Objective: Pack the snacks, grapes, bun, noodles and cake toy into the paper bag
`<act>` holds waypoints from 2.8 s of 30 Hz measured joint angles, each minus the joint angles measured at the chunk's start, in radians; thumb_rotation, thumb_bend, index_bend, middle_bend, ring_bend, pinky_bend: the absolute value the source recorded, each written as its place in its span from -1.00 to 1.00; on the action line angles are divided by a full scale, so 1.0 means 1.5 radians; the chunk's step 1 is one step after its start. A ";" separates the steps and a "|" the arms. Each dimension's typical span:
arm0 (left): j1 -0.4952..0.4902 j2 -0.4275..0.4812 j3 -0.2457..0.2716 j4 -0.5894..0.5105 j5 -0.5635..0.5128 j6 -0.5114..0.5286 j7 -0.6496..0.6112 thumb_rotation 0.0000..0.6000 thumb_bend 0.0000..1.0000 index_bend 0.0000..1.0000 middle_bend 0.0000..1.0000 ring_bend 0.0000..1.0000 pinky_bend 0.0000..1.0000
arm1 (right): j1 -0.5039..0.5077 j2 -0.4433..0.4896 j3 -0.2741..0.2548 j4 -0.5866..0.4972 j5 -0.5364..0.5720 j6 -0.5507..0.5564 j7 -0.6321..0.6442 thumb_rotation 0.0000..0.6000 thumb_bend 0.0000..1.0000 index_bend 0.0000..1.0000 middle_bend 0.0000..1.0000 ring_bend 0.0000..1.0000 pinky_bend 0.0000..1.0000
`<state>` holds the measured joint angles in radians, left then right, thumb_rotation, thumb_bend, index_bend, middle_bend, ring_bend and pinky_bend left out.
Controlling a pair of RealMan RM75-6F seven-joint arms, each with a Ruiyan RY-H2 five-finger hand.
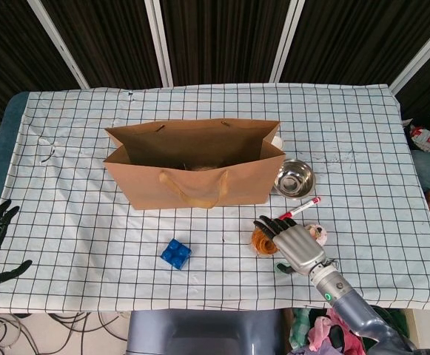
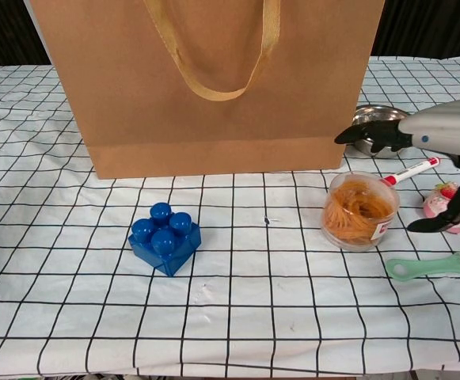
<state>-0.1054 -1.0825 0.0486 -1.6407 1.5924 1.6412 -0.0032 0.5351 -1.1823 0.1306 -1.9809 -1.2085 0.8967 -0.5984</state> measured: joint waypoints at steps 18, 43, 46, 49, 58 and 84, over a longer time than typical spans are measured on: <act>0.007 -0.003 -0.017 -0.002 -0.008 -0.018 0.009 1.00 -0.83 -0.95 -1.00 -1.00 -1.00 | 0.092 -0.099 -0.006 0.079 0.132 0.000 -0.077 1.00 -0.18 -0.55 -0.39 -0.20 -0.43; 0.012 -0.002 -0.027 -0.005 -0.005 -0.036 0.004 1.00 -0.83 -0.94 -1.00 -1.00 -1.00 | -0.007 0.072 -0.028 -0.082 -0.041 0.180 0.074 1.00 0.11 -0.36 -0.23 0.00 -0.22; 0.011 -0.003 -0.027 -0.006 -0.004 -0.038 0.006 1.00 -0.83 -0.94 -1.00 -1.00 -1.00 | -0.040 0.129 -0.030 -0.116 -0.084 0.233 0.105 1.00 0.11 -0.36 -0.23 0.00 -0.22; 0.012 -0.004 -0.028 -0.007 -0.001 -0.039 0.010 1.00 -0.83 -0.94 -1.00 -1.00 -1.00 | -0.075 0.184 -0.027 -0.139 -0.122 0.294 0.143 1.00 0.11 -0.36 -0.23 0.00 -0.22; 0.015 -0.005 -0.030 -0.010 0.001 -0.038 0.015 1.00 -0.83 -0.94 -1.00 -1.00 -1.00 | -0.134 0.305 0.034 -0.176 -0.167 0.425 0.244 1.00 0.11 -0.33 -0.24 0.00 -0.22; 0.016 -0.011 -0.041 -0.007 -0.009 -0.048 0.027 1.00 -0.83 -0.94 -1.00 -1.00 -1.00 | 0.289 0.202 0.286 -0.063 0.292 0.160 0.198 1.00 0.10 -0.22 -0.23 0.03 -0.22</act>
<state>-0.0807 -1.0993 -0.0134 -1.6507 1.5785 1.5695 0.0379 0.9685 -0.8795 0.5599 -2.0751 -0.7706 1.1365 -0.3007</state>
